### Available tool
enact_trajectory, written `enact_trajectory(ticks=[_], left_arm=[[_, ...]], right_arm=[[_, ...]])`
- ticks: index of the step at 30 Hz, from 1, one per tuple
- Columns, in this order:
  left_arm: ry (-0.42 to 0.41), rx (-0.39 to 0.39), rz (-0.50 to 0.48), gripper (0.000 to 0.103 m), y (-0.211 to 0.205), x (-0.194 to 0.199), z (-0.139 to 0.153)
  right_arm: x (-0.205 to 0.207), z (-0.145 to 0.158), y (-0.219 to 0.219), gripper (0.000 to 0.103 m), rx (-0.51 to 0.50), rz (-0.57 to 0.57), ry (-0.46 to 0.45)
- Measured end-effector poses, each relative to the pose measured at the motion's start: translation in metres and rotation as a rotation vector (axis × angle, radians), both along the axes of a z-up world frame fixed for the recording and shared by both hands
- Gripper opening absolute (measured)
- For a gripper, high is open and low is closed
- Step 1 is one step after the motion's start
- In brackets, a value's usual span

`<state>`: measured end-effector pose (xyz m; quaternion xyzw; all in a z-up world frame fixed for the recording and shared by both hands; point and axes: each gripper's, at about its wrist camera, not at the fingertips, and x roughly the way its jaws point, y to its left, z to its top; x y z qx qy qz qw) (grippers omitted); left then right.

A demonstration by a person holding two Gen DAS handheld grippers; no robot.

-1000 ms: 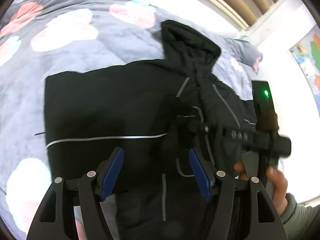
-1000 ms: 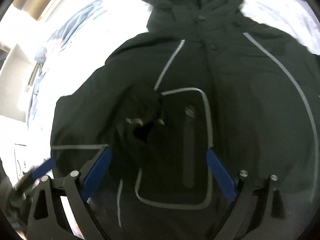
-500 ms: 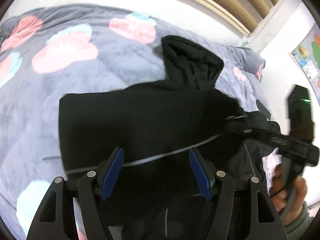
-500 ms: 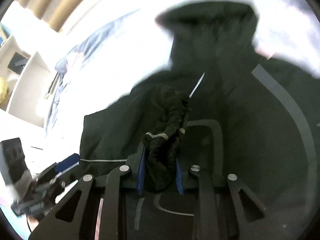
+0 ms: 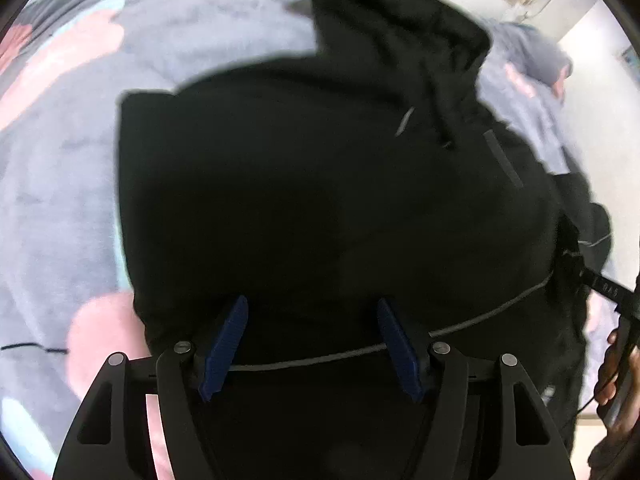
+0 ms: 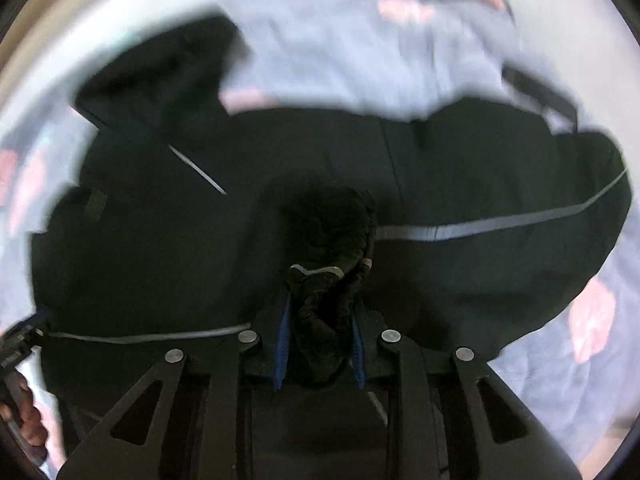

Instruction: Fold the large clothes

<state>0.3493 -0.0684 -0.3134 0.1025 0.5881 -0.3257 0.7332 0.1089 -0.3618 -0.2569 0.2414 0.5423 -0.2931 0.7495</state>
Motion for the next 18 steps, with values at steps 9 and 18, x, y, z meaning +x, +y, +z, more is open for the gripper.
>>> enact_trajectory(ticks=[9, 18], left_arm=[[-0.060, 0.036, -0.046, 0.071, -0.011, -0.016, 0.028], [-0.059, 0.039, -0.030, 0.071, 0.000, -0.036, 0.037]], right_arm=[[-0.008, -0.007, -0.006, 0.038, 0.041, -0.012, 0.034], [0.011, 0.058, 0.056, 0.074, -0.046, 0.112, -0.135]])
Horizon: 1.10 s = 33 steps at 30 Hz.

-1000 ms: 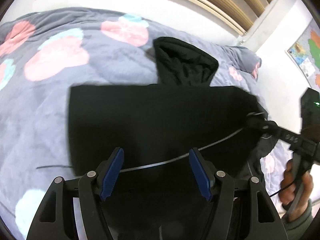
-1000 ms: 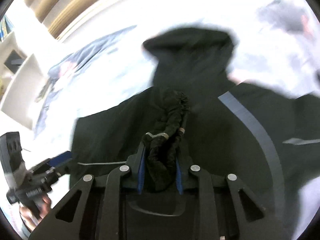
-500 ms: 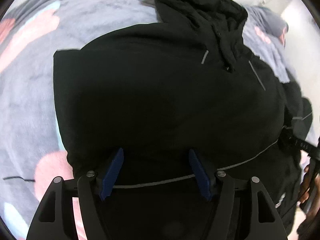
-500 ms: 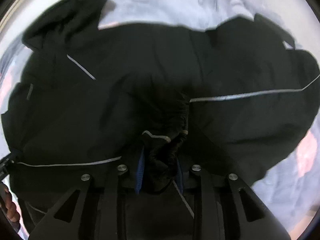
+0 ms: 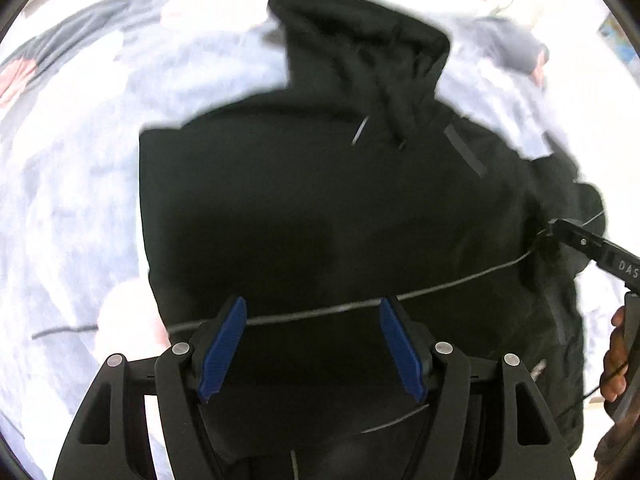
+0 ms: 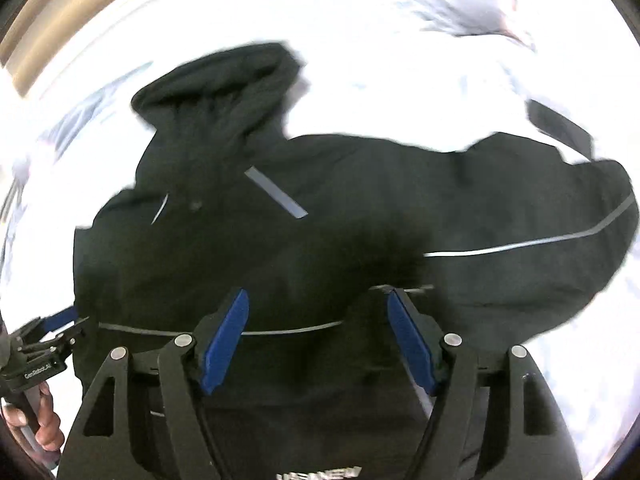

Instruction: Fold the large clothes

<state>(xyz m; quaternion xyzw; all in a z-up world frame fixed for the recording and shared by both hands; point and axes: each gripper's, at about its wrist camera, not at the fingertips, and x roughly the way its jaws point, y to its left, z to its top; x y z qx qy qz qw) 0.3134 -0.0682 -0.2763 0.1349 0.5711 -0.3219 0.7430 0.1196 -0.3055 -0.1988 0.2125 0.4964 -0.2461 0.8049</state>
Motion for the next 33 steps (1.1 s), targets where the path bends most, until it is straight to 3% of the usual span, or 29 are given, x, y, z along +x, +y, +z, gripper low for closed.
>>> enact_trajectory(ticks=[4, 5, 7, 11, 15, 20, 26, 33], left_arm=[[0.019, 0.085, 0.022, 0.070, -0.003, 0.010, -0.025], [0.007, 0.104, 0.022, 0.070, -0.006, 0.007, -0.017], [-0.033, 0.100, 0.021, 0.070, -0.009, -0.002, 0.005], [-0.162, 0.115, 0.022, 0.070, -0.006, -0.027, 0.060], [-0.223, 0.063, 0.054, 0.070, 0.009, -0.055, 0.113], [-0.289, 0.037, 0.083, 0.071, 0.033, -0.095, 0.168], [-0.318, -0.020, 0.068, 0.071, 0.072, -0.149, 0.210], [-0.350, -0.086, 0.035, 0.071, 0.088, -0.196, 0.243]], right_arm=[[0.021, -0.063, -0.002, 0.062, 0.059, -0.016, 0.152], [0.022, -0.086, -0.004, 0.062, 0.102, -0.035, 0.204], [0.019, -0.093, -0.003, 0.062, 0.117, -0.060, 0.197], [0.019, -0.069, -0.001, 0.062, 0.137, -0.058, 0.223], [-0.003, -0.023, 0.017, 0.062, 0.164, -0.048, 0.139], [-0.040, 0.028, 0.057, 0.062, 0.142, -0.023, 0.109], [-0.093, 0.054, 0.100, 0.062, 0.118, -0.004, 0.095], [-0.142, 0.082, 0.129, 0.062, 0.098, -0.012, 0.062]])
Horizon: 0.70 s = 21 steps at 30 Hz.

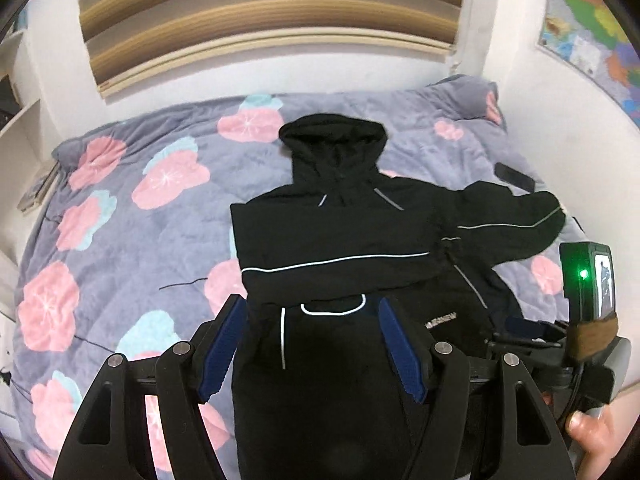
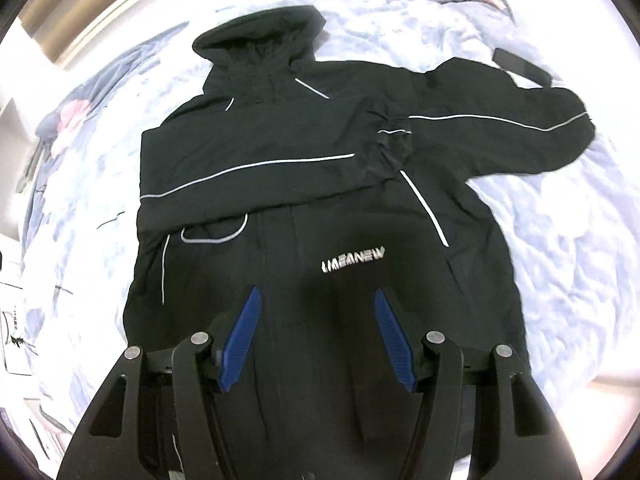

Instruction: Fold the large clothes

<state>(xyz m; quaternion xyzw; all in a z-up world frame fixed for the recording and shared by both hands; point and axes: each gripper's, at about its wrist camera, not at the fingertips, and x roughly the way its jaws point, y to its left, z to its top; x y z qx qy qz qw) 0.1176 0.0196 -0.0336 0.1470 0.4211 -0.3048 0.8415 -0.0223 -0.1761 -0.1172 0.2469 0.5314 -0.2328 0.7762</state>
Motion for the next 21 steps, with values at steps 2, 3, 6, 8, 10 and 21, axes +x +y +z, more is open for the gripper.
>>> enact_trajectory(ticks=[2, 3, 6, 8, 10, 21], left_arm=[[-0.022, -0.009, -0.006, 0.071, 0.002, -0.013, 0.009], [-0.033, -0.014, -0.007, 0.071, 0.002, -0.018, 0.013], [-0.065, -0.017, 0.000, 0.071, 0.001, -0.034, 0.023], [-0.089, -0.013, 0.006, 0.071, -0.003, -0.044, 0.029], [-0.107, -0.006, 0.012, 0.071, -0.009, -0.051, 0.033], [-0.128, 0.005, 0.049, 0.071, -0.091, -0.110, 0.042]], right_arm=[[-0.013, 0.007, 0.006, 0.062, -0.008, -0.001, -0.005], [-0.020, 0.010, 0.008, 0.062, -0.009, -0.004, -0.009], [-0.034, 0.015, 0.009, 0.063, -0.006, -0.003, -0.019], [-0.040, 0.014, 0.007, 0.063, -0.003, 0.000, -0.022], [-0.046, 0.014, 0.001, 0.063, 0.007, 0.002, -0.031], [-0.087, 0.024, -0.083, 0.063, 0.002, 0.033, -0.055]])
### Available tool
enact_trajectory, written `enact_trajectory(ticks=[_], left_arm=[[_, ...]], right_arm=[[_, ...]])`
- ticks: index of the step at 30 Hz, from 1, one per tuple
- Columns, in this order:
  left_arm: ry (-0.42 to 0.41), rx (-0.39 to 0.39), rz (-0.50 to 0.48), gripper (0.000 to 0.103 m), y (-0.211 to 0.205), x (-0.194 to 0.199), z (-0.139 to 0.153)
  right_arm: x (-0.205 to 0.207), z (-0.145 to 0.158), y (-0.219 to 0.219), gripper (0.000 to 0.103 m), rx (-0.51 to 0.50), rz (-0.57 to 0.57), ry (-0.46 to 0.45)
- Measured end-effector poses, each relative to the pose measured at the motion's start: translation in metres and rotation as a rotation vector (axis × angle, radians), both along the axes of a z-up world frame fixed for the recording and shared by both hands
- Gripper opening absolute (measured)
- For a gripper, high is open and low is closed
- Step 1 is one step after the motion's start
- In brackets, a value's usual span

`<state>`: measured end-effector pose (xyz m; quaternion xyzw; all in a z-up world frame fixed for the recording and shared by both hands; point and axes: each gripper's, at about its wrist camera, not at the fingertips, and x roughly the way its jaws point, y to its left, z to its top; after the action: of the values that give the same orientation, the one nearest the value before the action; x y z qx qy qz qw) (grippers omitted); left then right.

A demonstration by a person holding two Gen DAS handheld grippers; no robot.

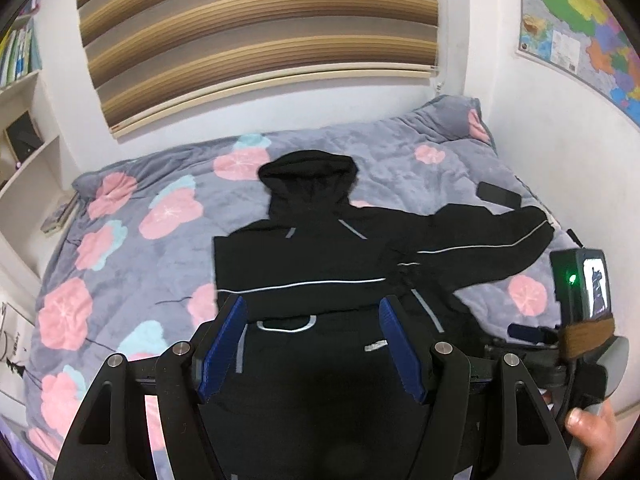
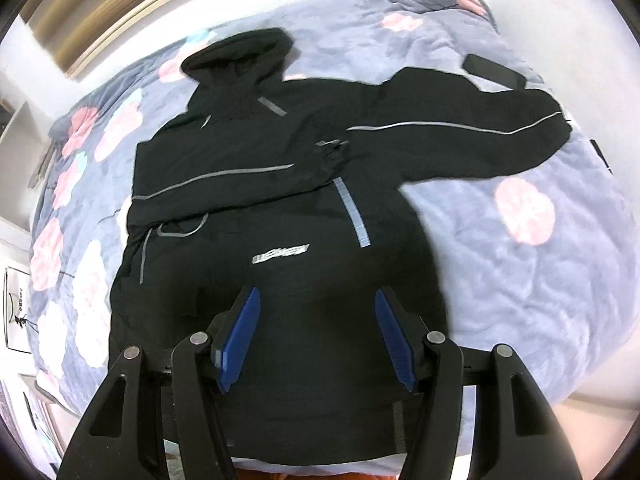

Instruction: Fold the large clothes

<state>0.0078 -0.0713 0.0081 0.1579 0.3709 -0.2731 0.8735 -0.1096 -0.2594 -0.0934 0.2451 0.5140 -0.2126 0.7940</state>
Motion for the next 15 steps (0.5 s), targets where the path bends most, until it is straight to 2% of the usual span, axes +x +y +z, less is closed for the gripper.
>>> enact_trajectory(ticks=[8, 11, 15], left_arm=[[0.112, 0.020, -0.004, 0.071, -0.076, -0.026, -0.039], [0.114, 0.060, 0.012, 0.071, -0.102, -0.031, -0.054], [0.173, 0.058, 0.041, 0.071, -0.124, -0.029, -0.069]], right_arm=[[-0.047, -0.017, -0.106, 0.063, 0.008, -0.096, 0.036], [-0.066, -0.026, -0.152, 0.063, -0.001, -0.156, 0.051], [-0.091, -0.038, -0.231, 0.063, -0.011, -0.273, 0.045]])
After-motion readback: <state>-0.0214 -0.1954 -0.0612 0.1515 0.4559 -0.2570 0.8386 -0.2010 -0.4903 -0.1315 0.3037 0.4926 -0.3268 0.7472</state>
